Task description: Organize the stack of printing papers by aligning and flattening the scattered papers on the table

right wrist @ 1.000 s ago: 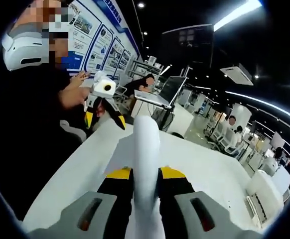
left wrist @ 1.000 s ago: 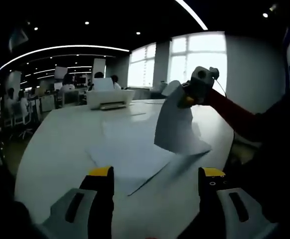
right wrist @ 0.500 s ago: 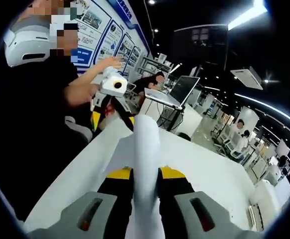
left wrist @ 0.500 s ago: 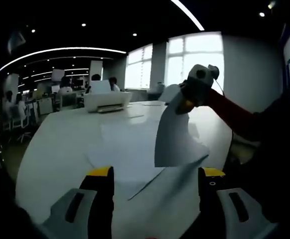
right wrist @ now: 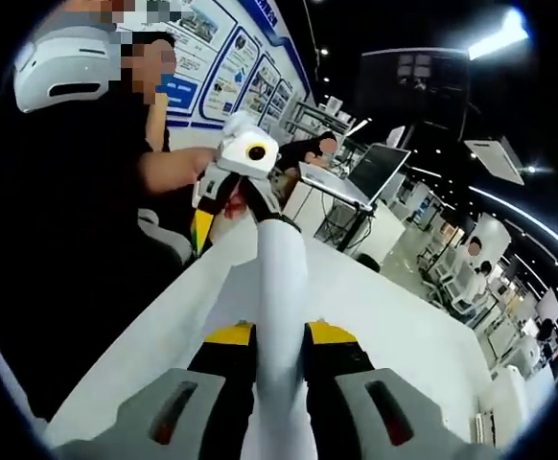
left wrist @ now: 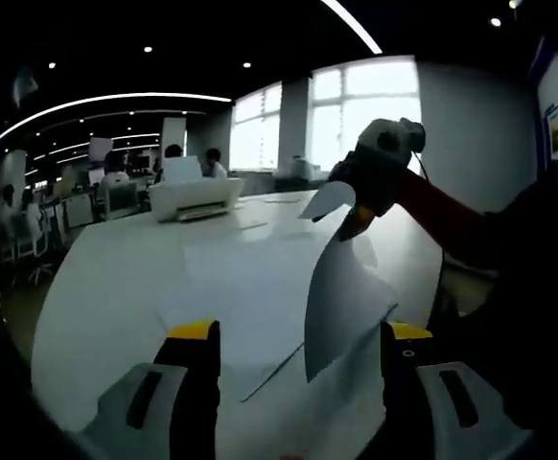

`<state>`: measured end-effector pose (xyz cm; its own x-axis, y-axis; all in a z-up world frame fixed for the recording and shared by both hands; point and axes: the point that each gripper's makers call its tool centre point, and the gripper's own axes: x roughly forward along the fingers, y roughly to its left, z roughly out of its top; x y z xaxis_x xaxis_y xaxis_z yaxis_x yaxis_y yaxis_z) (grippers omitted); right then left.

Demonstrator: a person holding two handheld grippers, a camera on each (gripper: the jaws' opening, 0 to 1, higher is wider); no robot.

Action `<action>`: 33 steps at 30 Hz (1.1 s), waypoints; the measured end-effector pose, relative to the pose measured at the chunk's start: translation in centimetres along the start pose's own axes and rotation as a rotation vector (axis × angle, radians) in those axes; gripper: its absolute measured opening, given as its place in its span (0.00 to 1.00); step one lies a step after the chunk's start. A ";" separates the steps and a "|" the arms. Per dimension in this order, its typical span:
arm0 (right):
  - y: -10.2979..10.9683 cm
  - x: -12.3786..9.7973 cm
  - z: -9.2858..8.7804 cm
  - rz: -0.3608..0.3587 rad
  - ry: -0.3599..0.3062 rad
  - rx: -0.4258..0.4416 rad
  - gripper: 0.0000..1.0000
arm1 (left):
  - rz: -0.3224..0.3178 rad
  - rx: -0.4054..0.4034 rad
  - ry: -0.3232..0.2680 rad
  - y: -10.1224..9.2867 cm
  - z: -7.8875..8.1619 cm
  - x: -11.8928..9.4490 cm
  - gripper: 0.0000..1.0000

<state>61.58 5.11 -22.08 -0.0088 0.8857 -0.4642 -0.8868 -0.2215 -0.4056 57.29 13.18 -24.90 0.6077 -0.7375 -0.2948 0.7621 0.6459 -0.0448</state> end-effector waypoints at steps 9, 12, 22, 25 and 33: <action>1.0 0.8 0.7 0.030 0.004 -0.024 0.15 | -0.021 0.010 0.020 -0.2 -0.2 0.8 0.71; 1.3 0.9 1.3 0.037 -0.002 -0.033 0.15 | -0.029 0.011 0.028 -0.4 -0.4 1.0 0.70; 1.7 0.7 3.2 0.041 -0.017 -0.075 0.15 | -0.065 0.009 0.037 -0.9 -0.4 2.0 0.69; 2.0 0.7 3.8 0.044 -0.022 -0.089 0.15 | -0.076 0.009 0.044 -1.1 -0.6 2.4 0.68; 3.0 1.1 5.1 0.061 -0.026 -0.123 0.15 | -0.132 0.005 0.058 -2.2 -1.0 3.5 0.60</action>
<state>56.58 7.51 -19.82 -0.0743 0.8790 -0.4710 -0.8207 -0.3222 -0.4719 57.53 9.31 -26.76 0.4878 -0.8033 -0.3416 0.8358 0.5428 -0.0828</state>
